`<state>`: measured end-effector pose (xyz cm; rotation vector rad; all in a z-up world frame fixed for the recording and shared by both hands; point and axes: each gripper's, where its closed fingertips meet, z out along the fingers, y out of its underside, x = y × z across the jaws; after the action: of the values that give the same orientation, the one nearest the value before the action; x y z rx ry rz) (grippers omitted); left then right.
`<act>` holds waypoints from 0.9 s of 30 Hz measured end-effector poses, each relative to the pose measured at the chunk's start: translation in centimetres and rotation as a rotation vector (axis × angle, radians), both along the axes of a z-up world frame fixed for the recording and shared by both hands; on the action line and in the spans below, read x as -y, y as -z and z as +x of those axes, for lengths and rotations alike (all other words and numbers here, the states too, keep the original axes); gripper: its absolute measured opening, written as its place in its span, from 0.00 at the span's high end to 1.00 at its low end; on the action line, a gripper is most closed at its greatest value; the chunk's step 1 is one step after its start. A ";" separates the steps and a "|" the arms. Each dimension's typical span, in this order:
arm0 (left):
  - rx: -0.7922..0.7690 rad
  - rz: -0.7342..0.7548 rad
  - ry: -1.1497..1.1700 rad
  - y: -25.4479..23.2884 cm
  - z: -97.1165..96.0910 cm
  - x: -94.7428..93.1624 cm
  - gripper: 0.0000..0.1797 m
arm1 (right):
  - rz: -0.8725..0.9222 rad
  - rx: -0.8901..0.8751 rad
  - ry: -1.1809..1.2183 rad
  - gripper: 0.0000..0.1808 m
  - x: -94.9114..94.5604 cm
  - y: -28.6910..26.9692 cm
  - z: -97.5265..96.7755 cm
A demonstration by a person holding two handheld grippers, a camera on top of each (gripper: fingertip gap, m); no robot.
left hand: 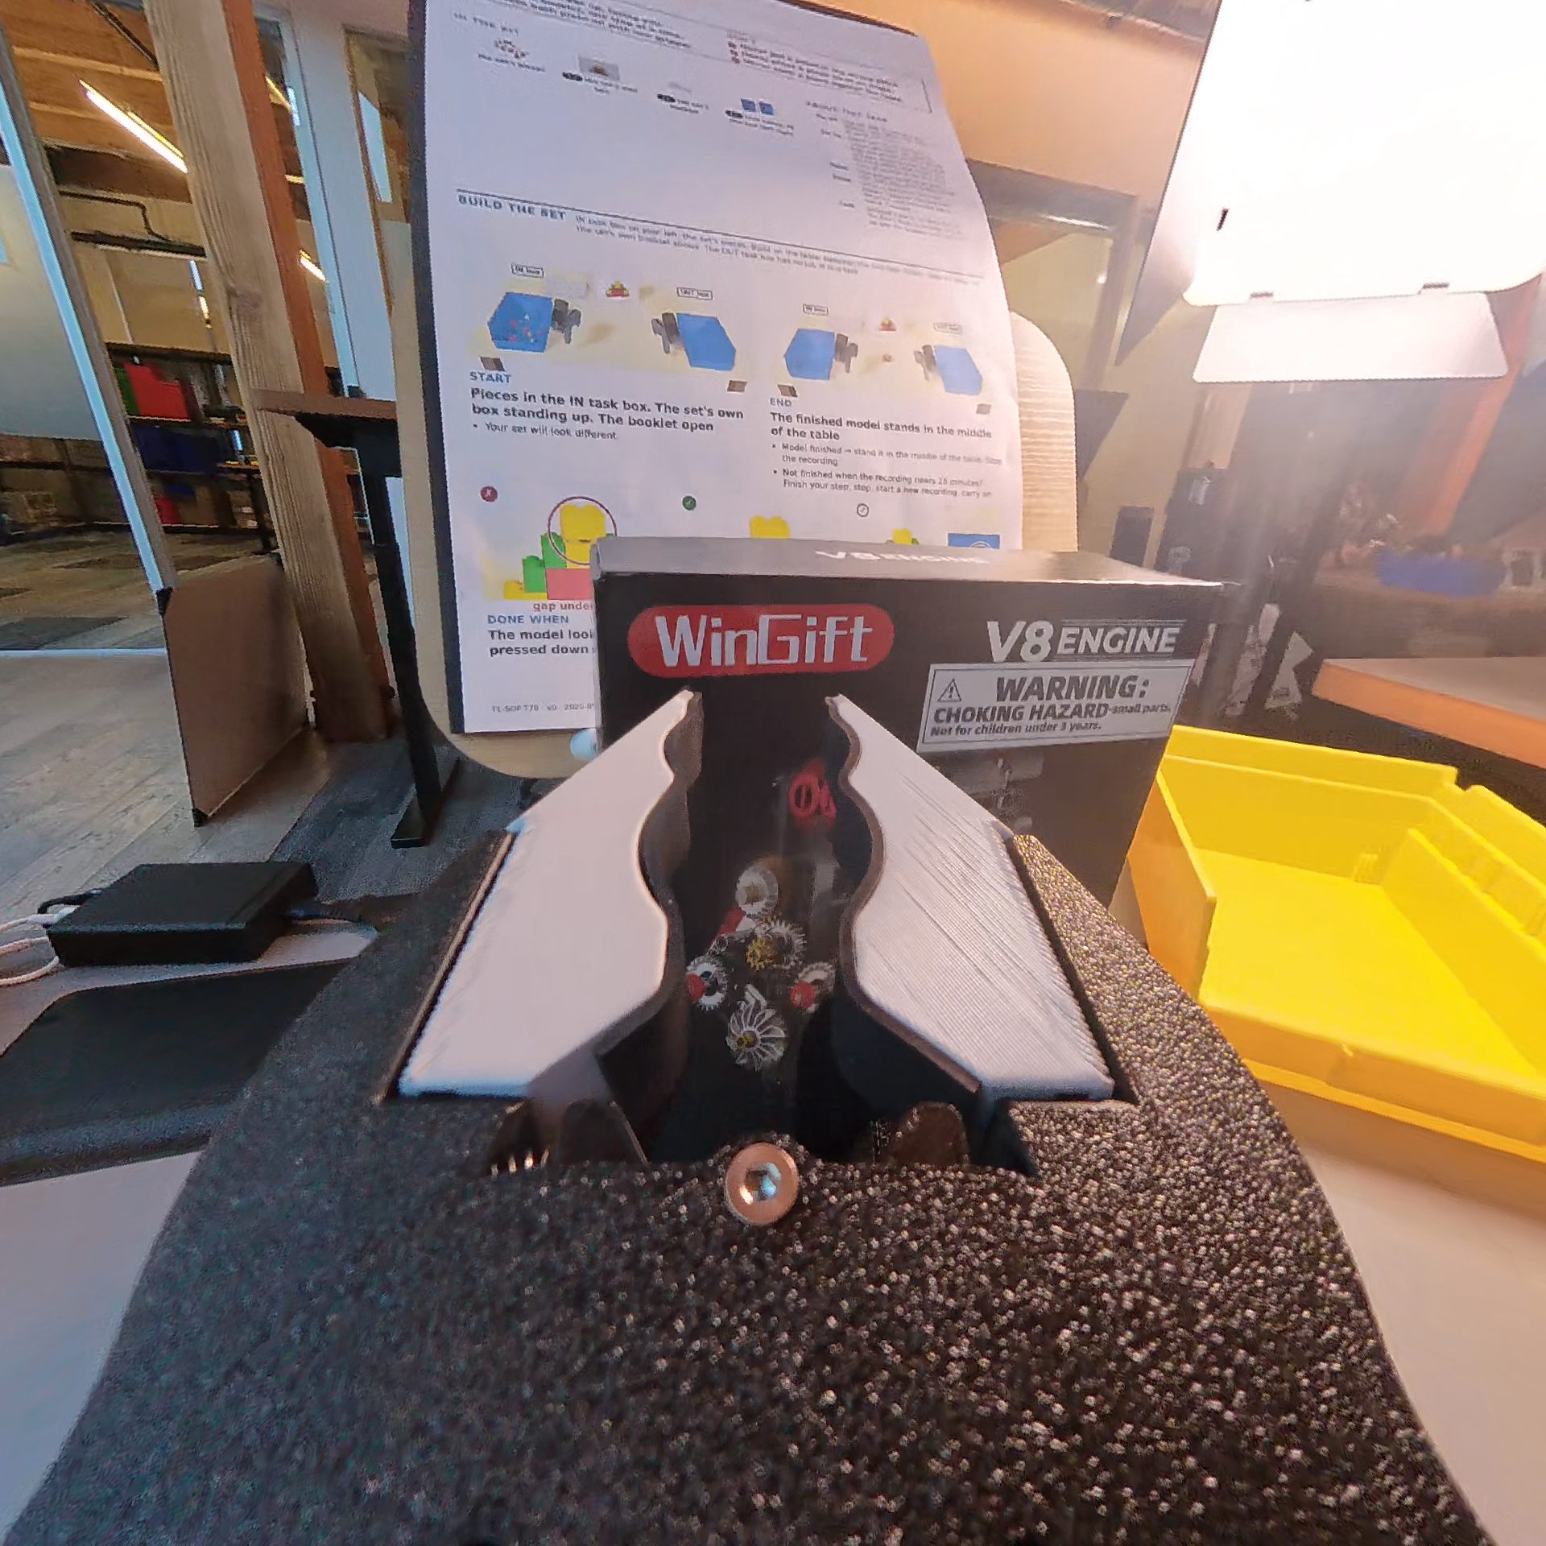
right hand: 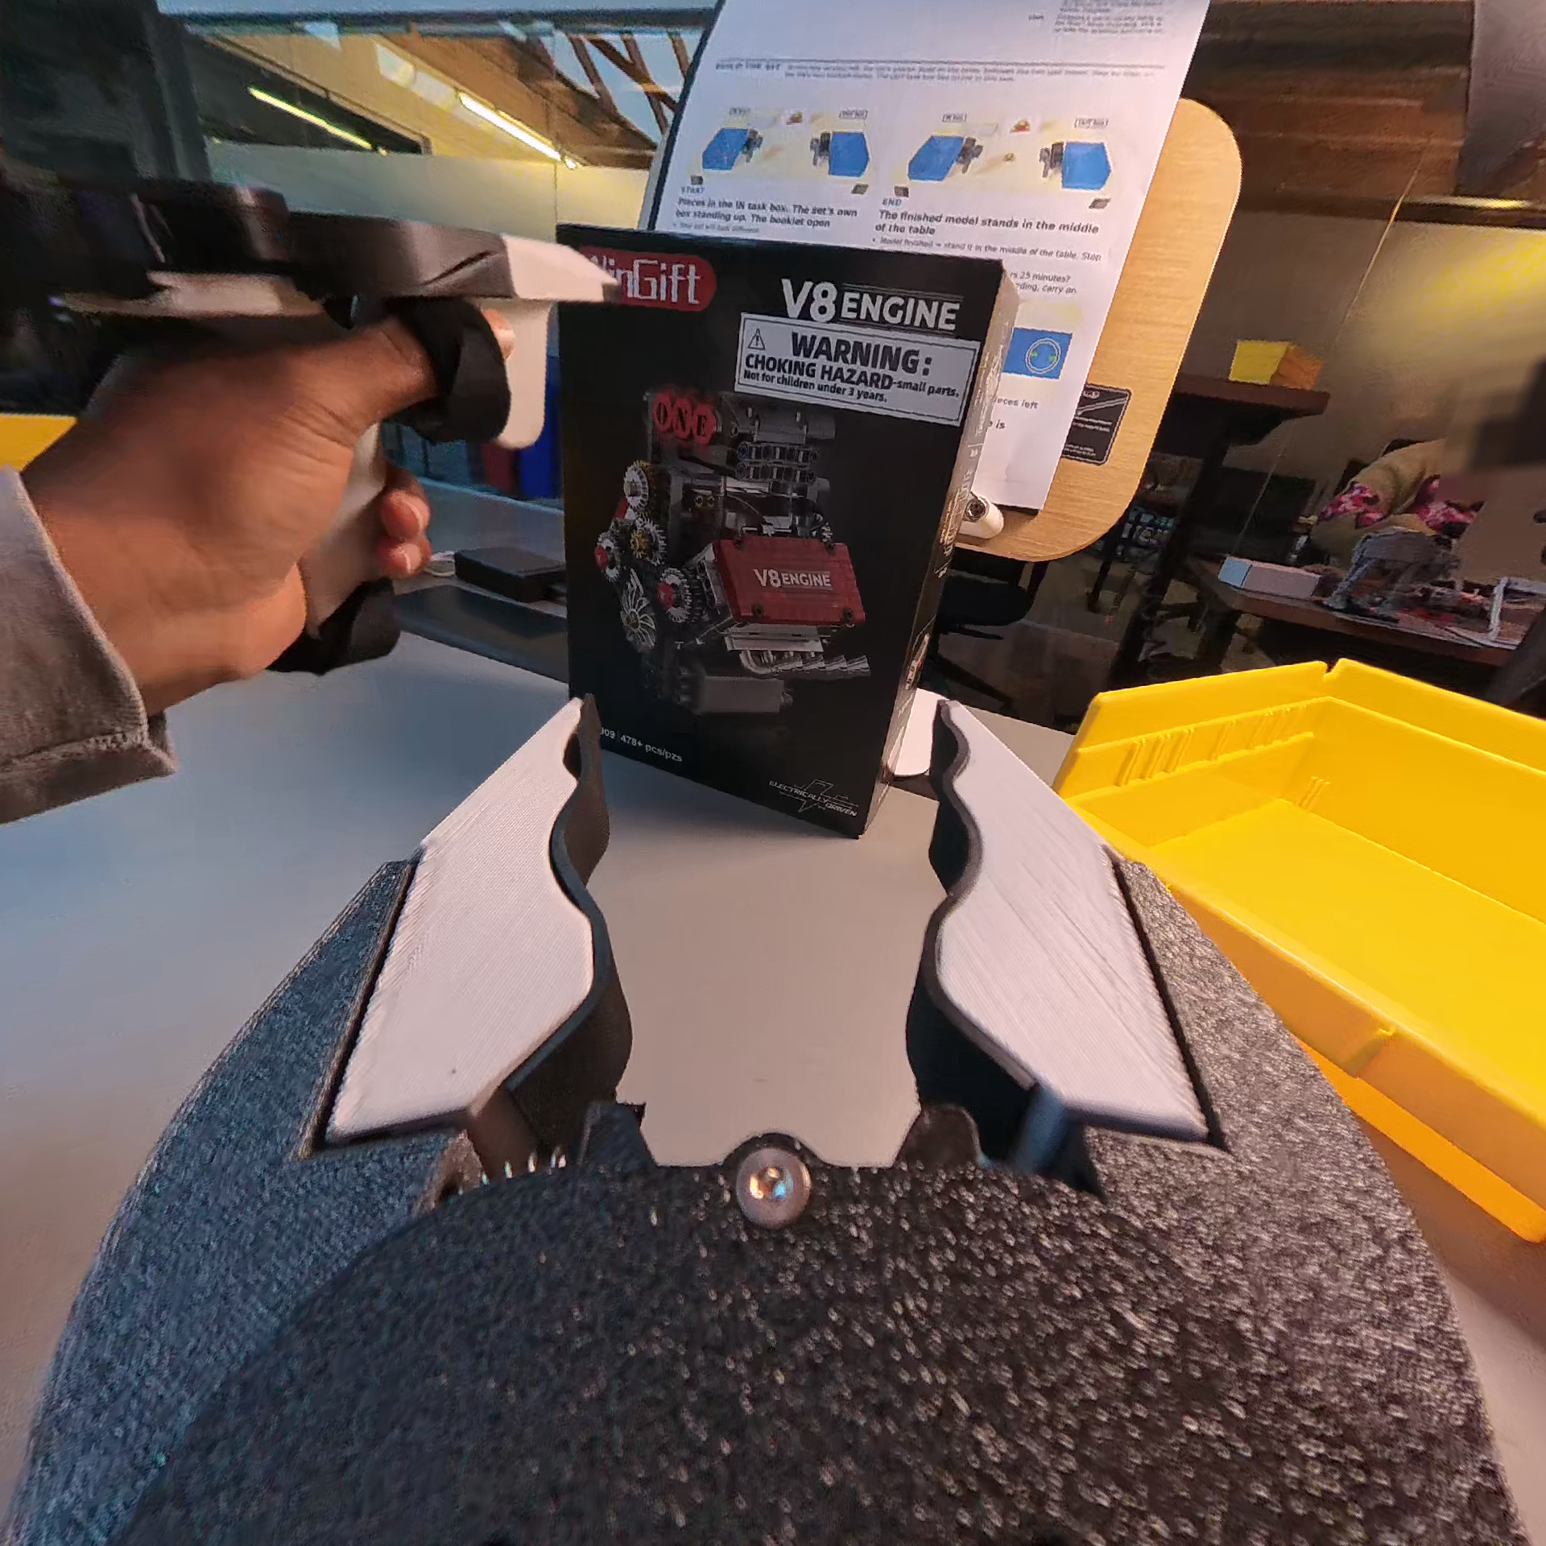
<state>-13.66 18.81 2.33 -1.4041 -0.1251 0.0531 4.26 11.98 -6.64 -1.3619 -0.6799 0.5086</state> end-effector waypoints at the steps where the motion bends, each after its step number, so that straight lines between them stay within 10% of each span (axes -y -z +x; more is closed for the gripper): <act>1: 0.003 0.003 -0.006 -0.2 0.0 -0.2 0.86 | 0.002 0.009 -0.002 0.57 0.0 0.1 -0.1; 27: -0.025 -0.190 0.196 9.1 -4.6 10.6 0.67 | 0.092 0.075 -0.081 0.59 -5.4 -2.1 -2.8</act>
<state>-18.27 8.18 -6.78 -1.5986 0.0398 -0.0823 1.44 17.38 -4.54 -1.2755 -0.8125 0.4867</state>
